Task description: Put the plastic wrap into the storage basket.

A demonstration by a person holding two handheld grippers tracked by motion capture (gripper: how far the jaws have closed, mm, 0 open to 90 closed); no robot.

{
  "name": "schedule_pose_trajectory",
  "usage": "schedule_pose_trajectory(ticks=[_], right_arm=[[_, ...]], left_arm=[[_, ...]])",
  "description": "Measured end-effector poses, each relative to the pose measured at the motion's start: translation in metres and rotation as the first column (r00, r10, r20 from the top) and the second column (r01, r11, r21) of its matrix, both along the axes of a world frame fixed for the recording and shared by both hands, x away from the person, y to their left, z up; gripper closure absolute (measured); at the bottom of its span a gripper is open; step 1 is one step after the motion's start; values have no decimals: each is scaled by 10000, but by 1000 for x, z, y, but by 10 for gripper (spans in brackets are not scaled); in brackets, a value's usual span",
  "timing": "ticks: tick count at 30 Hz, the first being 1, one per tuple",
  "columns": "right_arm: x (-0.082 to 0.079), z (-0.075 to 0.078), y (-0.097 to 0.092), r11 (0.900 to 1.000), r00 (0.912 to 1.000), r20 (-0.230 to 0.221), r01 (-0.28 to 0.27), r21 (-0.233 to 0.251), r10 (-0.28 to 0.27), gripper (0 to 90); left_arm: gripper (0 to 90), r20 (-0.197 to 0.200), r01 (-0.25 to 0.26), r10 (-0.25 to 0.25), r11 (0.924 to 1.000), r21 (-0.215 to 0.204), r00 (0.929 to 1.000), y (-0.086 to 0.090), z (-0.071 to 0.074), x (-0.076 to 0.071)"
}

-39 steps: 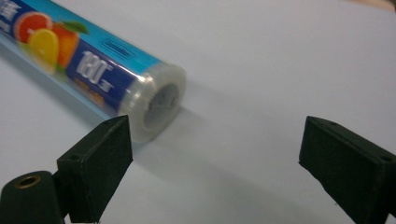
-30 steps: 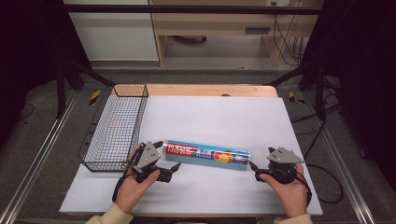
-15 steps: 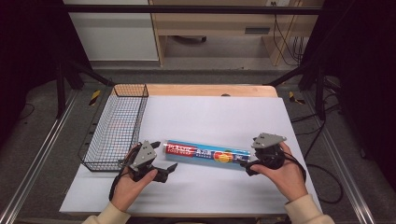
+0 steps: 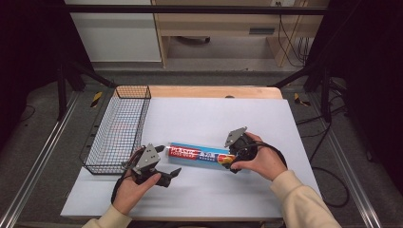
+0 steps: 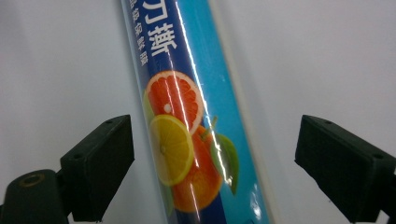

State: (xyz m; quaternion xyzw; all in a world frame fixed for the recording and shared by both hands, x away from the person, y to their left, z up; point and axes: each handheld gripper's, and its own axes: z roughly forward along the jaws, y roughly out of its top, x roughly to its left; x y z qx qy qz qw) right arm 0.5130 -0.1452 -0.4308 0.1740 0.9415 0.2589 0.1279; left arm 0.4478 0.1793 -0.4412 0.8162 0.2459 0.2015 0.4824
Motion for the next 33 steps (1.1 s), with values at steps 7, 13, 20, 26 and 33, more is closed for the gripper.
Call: schedule_pose_trajectory(ticks=[7,13,20,26,33], right_arm=[[5,-10,11,9982,9977,-398,-552,-217,543,107],[12,-19,12,9967,9965,-532,-674,-459,649,107],[16,-25,16,9874,9916,-973,-966,-1255,847,226],[20,-25,18,9877,9894,-1239,-915,-1269,758,290],[11,-16,17,9789,9918,-122,-1276,-1598,1273,304]], left_arm=[[27,-43,48,-48,10000,26,10000,0,-1,0],[28,-30,74,-74,10000,-14,10000,0,0,0],[29,-81,158,-158,9999,19,9998,-1,0,1],[29,-48,425,-424,9989,214,9991,-4,0,-1],[31,376,1091,-1136,9884,1052,9928,-18,23,5]])
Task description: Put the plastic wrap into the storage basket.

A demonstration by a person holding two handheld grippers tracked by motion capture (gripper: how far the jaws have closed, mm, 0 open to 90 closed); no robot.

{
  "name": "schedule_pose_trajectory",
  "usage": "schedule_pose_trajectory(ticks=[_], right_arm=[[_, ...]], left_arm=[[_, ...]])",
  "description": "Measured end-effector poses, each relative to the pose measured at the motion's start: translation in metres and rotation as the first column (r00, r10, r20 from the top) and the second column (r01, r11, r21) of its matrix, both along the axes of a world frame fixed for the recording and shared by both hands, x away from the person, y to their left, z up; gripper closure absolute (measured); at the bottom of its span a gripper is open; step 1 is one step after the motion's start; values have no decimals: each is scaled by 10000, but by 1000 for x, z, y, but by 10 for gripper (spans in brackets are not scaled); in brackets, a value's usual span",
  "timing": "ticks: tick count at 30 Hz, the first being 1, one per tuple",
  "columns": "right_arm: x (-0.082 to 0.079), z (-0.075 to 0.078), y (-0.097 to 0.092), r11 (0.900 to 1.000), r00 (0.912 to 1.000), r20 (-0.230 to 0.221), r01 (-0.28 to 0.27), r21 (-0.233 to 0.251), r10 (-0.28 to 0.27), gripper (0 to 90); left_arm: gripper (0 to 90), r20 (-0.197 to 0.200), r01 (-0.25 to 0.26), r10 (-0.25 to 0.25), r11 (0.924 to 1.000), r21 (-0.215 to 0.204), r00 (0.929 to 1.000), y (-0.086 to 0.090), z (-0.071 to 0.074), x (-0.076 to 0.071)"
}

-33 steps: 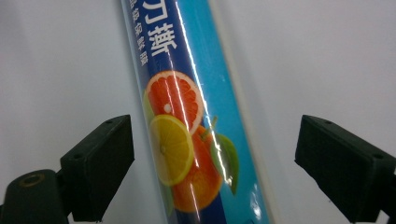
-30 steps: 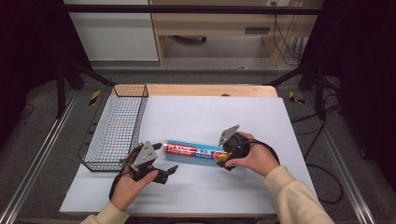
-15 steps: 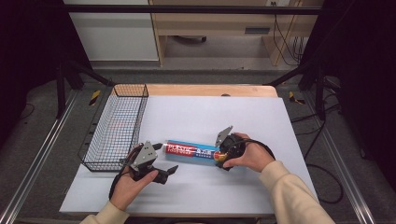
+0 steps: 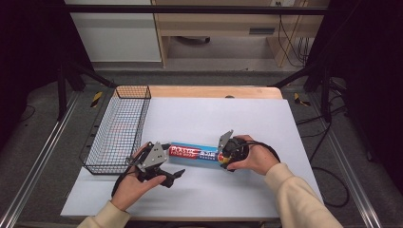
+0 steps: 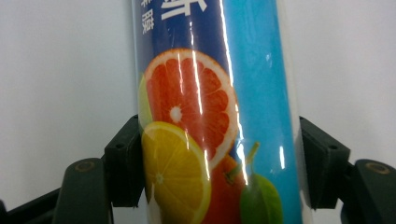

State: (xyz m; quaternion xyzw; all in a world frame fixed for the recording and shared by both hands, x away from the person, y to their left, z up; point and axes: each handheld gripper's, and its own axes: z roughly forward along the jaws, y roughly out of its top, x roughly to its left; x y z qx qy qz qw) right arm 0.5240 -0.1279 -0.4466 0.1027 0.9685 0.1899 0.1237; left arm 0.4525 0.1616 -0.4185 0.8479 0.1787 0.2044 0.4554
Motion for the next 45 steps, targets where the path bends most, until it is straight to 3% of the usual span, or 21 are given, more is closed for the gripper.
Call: schedule_pose_trajectory(ticks=[2,3,4,8,12,13,16,17,18,19,25,26,27,28,29,32,38,39,40,41,45], right_arm=[[-1,3,-1,10000,9999,89,-57,-32,57,304],[-2,14,-7,9998,9997,151,-199,62,198,304],[-2,14,-7,9998,9997,151,-199,62,198,304],[-4,42,-15,9994,9975,642,-291,-183,302,304],[-5,68,-21,9982,9948,931,-370,-467,412,304],[-5,80,-22,9976,9933,1062,-391,-577,451,305],[-7,94,-23,9963,9906,1237,-492,-703,577,305],[-8,98,-23,9963,9902,1267,-501,-694,586,305],[-8,98,-23,9963,9902,1267,-501,-694,586,305],[-11,105,-23,9956,9882,1368,-588,-728,684,305],[-19,120,-17,9913,9834,1515,-853,-1003,999,306],[-19,120,-17,9913,9834,1515,-853,-1003,999,306],[-19,122,-15,9903,9840,1466,-860,-1093,1016,306],[-19,122,-15,9903,9840,1466,-860,-1093,1016,306],[-20,123,-14,9897,9830,1499,-896,-1120,1060,306],[-20,125,-12,9889,9819,1547,-915,-1168,1092,307],[-19,125,-4,9871,9802,1559,-1038,-1222,1224,307],[-19,125,-2,9865,9800,1549,-1063,-1244,1251,308],[-19,125,-2,9865,9800,1549,-1063,-1244,1251,308],[-19,124,0,9847,9792,1521,-1151,-1307,1346,308],[-19,123,0,9839,9795,1445,-1214,-1311,1401,308]], left_arm=[[31,98,230,-233,9992,330,9997,-3,7,4],[31,256,444,-469,9951,883,9986,-8,17,10],[31,256,444,-469,9951,883,9986,-8,17,10],[38,594,951,-1076,9785,1832,9924,-26,39,25],[44,766,1332,-1581,9561,2608,9844,-47,54,40],[45,704,1466,-1750,9428,2993,9820,-57,59,47],[52,647,1534,-1842,9321,3282,9808,-67,63,52],[54,584,1560,-1893,9191,3617,9802,-73,63,55],[59,584,1560,-1893,9191,3617,9802,-73,63,55],[61,551,1576,-1937,9077,3889,9795,-78,62,58],[125,363,1613,-1966,8849,4371,9798,-86,62,60],[125,261,1653,-1981,8771,4509,9798,-87,62,60],[164,258,1578,-1949,8588,4874,9805,-89,62,59],[177,258,1578,-1949,8588,4874,9805,-89,62,59],[190,263,1593,-2016,8410,5171,9791,-90,63,59],[218,253,1553,-1956,8447,5122,9804,-92,64,59],[263,136,1685,-2079,8279,5349,9781,-94,64,60],[270,44,1692,-2054,8179,5500,9787,-95,63,60],[275,44,1692,-2054,8179,5500,9787,-95,63,60],[279,-74,1741,-2060,8066,5648,9785,-95,63,59],[286,-129,1830,-2138,8015,5693,9768,-95,62,58]])
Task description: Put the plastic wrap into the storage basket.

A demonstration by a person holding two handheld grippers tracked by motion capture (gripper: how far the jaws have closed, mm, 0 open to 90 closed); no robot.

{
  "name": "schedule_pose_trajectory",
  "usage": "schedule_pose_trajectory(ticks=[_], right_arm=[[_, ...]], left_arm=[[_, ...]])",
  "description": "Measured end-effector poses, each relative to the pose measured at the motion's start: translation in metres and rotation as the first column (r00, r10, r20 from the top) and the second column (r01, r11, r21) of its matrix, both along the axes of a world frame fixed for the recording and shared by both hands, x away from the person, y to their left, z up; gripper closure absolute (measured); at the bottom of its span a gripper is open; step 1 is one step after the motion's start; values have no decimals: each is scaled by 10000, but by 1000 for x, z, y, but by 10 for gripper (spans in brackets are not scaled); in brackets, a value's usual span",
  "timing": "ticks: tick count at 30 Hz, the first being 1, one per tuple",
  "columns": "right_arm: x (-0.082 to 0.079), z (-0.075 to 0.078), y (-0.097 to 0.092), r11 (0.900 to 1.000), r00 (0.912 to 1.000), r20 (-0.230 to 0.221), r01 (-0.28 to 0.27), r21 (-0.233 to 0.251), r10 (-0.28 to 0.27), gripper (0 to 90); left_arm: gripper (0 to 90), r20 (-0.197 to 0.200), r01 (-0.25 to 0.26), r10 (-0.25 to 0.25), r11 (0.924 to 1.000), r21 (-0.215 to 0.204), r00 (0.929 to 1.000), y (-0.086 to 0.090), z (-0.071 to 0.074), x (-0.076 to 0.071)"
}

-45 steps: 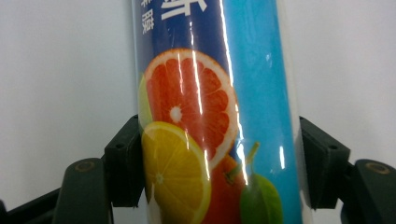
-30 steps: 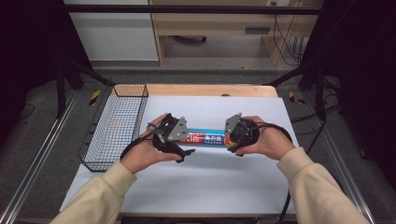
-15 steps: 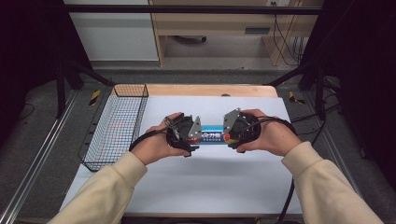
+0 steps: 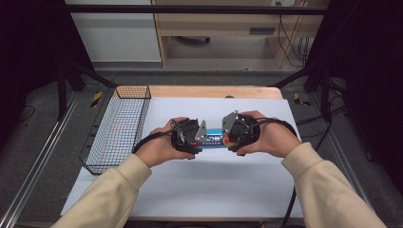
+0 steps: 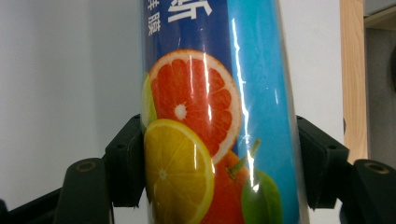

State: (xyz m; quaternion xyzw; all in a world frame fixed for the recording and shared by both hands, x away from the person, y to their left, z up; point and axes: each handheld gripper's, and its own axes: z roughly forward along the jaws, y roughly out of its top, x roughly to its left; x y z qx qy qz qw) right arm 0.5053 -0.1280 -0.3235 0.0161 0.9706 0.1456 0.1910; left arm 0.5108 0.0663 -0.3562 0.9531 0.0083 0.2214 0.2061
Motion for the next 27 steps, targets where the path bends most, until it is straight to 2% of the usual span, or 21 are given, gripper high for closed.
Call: schedule_pose_trajectory(ticks=[5,11,17,22,26,27], right_arm=[[1,-2,-1,9999,9999,-94,-90,112,91,307],[0,-3,0,9995,9998,124,-156,270,153,310],[0,-3,1,9995,9999,86,-132,302,130,310],[1,-6,0,9992,9997,38,-229,327,227,309],[1,-10,1,9989,9995,14,-319,357,319,305],[0,-14,0,9980,9990,196,-407,494,398,288]], left_arm=[[289,9,0,0,10000,62,10000,0,1,-1],[285,137,19,-21,9999,160,9999,2,2,0],[283,-30,91,-90,9997,240,10000,1,0,2],[294,-58,114,-112,9993,354,9999,1,-1,0],[298,91,7,-11,9992,409,10000,1,-2,-5],[299,88,-62,58,9987,506,9999,2,-2,-7]])
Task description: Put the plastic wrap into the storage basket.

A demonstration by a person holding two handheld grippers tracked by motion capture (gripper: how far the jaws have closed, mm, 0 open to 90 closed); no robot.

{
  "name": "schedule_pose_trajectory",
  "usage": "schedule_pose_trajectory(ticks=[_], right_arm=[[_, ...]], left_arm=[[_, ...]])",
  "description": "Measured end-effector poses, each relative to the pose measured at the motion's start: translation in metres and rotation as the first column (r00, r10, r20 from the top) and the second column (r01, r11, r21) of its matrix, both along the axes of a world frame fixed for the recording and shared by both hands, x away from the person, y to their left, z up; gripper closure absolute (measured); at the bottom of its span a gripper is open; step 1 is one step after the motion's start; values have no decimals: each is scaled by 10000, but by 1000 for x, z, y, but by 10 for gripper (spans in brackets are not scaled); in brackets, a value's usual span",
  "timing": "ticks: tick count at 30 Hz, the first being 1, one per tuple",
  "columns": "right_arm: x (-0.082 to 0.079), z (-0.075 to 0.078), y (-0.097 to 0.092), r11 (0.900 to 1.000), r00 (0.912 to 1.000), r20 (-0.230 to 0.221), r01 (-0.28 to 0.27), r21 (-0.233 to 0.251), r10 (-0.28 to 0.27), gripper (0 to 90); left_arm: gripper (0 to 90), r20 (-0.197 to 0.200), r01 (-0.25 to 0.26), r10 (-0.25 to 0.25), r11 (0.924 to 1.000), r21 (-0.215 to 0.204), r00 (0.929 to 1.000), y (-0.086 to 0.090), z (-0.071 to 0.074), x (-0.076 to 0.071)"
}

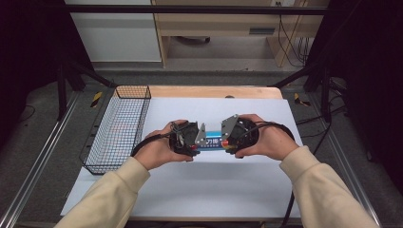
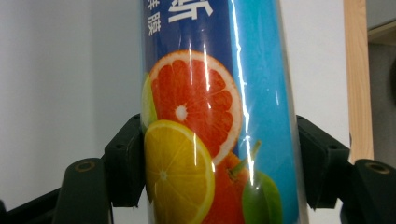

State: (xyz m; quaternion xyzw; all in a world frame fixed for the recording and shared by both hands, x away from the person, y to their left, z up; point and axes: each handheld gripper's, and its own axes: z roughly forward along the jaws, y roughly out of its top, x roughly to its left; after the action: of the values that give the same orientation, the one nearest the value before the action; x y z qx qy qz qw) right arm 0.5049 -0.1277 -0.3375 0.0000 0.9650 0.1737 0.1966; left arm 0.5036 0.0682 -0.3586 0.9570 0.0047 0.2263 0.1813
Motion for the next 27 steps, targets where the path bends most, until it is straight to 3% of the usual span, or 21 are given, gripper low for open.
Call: schedule_pose_trajectory(ticks=[1,2,3,4,5,7,9,10,12,14,17,18,19,20,21,22,23,24,25,26,27], right_arm=[[0,-1,-1,10000,10000,57,37,44,-37,208],[0,-1,-1,10000,10000,57,37,44,-37,208],[0,-3,-2,9997,9998,20,221,135,-221,102],[0,-3,-6,9986,9986,84,516,106,-517,96],[-1,-1,-14,9964,9948,636,781,320,-800,54],[-2,-1,-18,9947,9929,729,909,471,-941,51],[-9,3,-40,9892,9855,1150,1146,914,-1248,58],[-9,3,-40,9892,9855,1150,1146,914,-1248,58],[-17,2,-61,9803,9812,1044,1487,1297,-1626,63],[-18,-1,-67,9779,9791,985,1645,1293,-1777,64],[-17,-16,-82,9582,9608,815,2530,1337,-2651,68],[-14,-27,-90,9318,9367,727,3288,1537,-3425,96],[-14,-31,-91,9205,9267,696,3543,1649,-3692,106],[-14,-31,-91,9205,9267,696,3543,1649,-3692,106],[-12,-42,-93,8743,8859,705,4355,2145,-4586,105],[-12,-42,-93,8743,8859,705,4355,2145,-4586,105],[-10,-50,-92,8271,8439,554,5071,2424,-5336,116],[-10,-50,-92,8271,8439,554,5071,2424,-5336,116],[-9,-54,-91,7990,8179,499,5445,2551,-5732,127],[-8,-60,-90,7511,7737,311,6034,2679,-6327,129],[-8,-71,-89,6814,7166,63,6604,3155,-6975,134]], left_arm=[[300,-68,-91,91,10000,8,9999,0,-1,-1],[300,-68,-91,91,10000,8,9999,0,-1,-1],[300,-12,-163,163,9998,90,9999,1,-2,-1],[301,23,-176,176,9998,97,9998,1,-4,-1],[301,-68,-322,323,9994,156,9995,3,-6,-1],[301,-16,-390,391,9990,230,9992,5,-7,-1],[301,-98,-615,618,9978,257,9980,10,-11,2],[301,-98,-615,618,9978,257,9980,10,-11,2],[301,-71,-869,871,9959,243,9962,15,-12,5],[302,-231,-988,991,9950,134,9948,18,-13,8],[302,-195,-1195,1196,9928,62,9926,24,-11,9],[302,-226,-1317,1316,9913,-5,9910,27,-9,9],[302,-226,-1317,1316,9913,-5,9910,27,-9,9],[302,-188,-1368,1368,9906,-20,9904,29,-7,9],[302,-173,-1421,1420,9898,-42,9897,30,-5,9],[302,-184,-1472,1471,9891,-47,9889,32,-3,10],[302,-46,-1561,1561,9877,-27,9877,34,1,12],[302,-46,-1561,1561,9877,-27,9877,34,1,12],[302,-49,-1738,1737,9847,-103,9848,36,4,14],[302,-28,-1871,1871,9822,-154,9823,37,7,14],[303,-86,-2001,1999,9794,-270,9798,39,9,15]])
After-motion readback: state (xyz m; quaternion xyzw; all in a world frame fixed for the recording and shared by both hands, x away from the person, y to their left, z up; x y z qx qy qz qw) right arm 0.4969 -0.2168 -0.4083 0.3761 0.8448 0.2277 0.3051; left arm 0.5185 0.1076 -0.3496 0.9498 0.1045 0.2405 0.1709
